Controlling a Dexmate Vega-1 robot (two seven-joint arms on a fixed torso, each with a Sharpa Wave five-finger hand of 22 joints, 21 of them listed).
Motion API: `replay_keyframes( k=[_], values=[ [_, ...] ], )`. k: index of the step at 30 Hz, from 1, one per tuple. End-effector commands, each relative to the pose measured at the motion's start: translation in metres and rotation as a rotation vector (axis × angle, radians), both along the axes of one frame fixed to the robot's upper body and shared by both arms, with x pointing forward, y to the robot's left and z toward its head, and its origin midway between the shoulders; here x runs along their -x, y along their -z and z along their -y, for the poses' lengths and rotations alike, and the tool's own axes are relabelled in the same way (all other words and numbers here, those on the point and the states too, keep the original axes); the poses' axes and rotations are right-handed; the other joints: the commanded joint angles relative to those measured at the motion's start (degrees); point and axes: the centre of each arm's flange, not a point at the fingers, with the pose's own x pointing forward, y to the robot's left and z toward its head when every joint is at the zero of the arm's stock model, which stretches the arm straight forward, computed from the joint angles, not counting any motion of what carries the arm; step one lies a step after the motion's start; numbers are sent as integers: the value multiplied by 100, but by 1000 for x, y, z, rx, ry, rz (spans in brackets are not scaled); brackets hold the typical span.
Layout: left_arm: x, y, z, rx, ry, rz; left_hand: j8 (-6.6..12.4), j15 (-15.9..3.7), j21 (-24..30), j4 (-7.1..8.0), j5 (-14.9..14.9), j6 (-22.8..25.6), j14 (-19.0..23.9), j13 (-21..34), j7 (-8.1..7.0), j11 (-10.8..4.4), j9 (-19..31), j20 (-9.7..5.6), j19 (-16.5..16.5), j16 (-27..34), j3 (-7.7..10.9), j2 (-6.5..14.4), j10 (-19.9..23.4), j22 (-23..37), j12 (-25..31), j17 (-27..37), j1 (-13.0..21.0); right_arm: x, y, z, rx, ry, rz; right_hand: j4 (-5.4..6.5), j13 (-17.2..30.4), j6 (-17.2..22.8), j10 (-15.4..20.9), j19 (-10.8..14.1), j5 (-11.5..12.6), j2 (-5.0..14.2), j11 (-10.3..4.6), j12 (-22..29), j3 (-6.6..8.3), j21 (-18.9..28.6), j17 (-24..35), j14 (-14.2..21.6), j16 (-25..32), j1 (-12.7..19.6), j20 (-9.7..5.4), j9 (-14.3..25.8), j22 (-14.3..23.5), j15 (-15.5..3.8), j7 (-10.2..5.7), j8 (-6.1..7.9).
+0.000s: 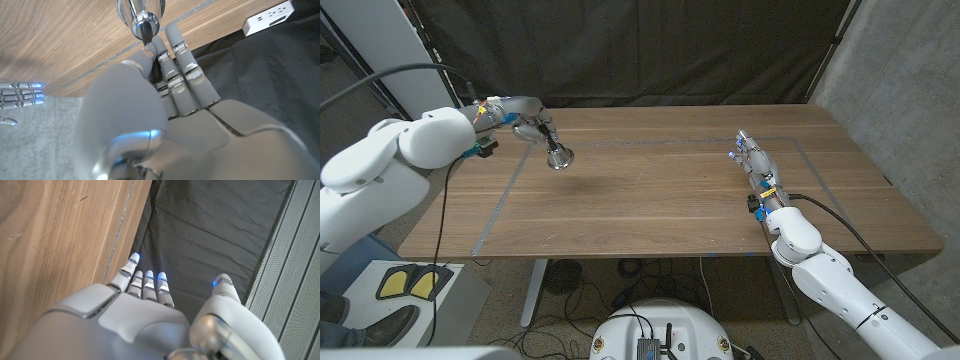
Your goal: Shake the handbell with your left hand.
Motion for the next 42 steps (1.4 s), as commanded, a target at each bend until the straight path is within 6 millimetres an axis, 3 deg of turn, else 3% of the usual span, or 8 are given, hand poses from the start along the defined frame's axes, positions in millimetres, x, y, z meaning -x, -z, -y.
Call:
replay_keyframes(
  k=[1, 11, 21, 28, 33, 42],
  values=[
    [-25, 5, 22, 109, 189, 62, 11, -61, 34, 18, 22, 30, 26, 1203, -15, -95, 10, 2, -31, 29, 7, 73, 102, 19, 276, 33, 14, -5, -3, 11, -5, 1, -7, 40, 14, 47, 17, 50, -8, 2, 15, 22, 14, -6, 8, 45, 28, 55, -16, 16, 21, -1, 40, 3],
    [-48, 14, 43, 315, 479, 78, 16, -44, 40, 11, 24, 19, 29, 1260, -10, -77, 31, 24, -56, 35, 12, 77, 107, 20, 284, 39, 13, -13, -9, 12, 4, -4, -11, 41, 14, 49, 13, 54, -7, 5, 14, 19, 14, -8, 9, 51, 29, 56, -15, 16, 21, -6, 40, 2],
    [-52, 8, 69, 610, 975, 163, 20, -46, 46, 9, 22, 8, 14, 1324, -1, -95, 48, 44, -83, 36, 14, 80, 91, 18, 283, 47, 5, -18, -5, 15, 0, -2, -26, 43, 15, 49, 22, 56, -7, 6, 10, 22, 12, -9, 11, 54, 29, 55, -16, 16, 21, 4, 42, 1],
    [-58, 5, 73, 791, 1167, 188, 13, -47, 47, 16, 8, -21, -33, 1374, -14, -94, 58, 47, -110, 37, 8, 97, 60, 14, 273, 71, -2, -20, -2, 20, -5, 12, -39, 43, 15, 55, 17, 54, -7, 7, 10, 19, 12, -11, 11, 49, 26, 57, -24, 16, 21, 2, 45, 2],
    [-65, 6, 71, 821, 1161, 142, 15, -47, 51, 4, 4, -25, -53, 1404, -22, -112, 63, 50, -118, 33, 14, 93, 46, 11, 269, 73, 9, -21, -1, 25, -5, 19, -41, 43, 15, 54, 18, 56, -7, 6, 17, 19, 11, -12, 11, 57, 28, 57, -18, 16, 21, -3, 49, 1],
    [-68, 15, 69, 808, 896, 118, 22, -53, 54, -5, 6, -29, -54, 1448, -17, -94, 80, 62, -135, 41, 23, 97, 50, 9, 272, 79, 21, -22, 0, 29, -10, 15, -42, 43, 15, 54, 23, 57, -7, 5, 21, 20, 9, -13, 12, 53, 26, 56, -20, 16, 21, 1, 51, 1]
  ],
)
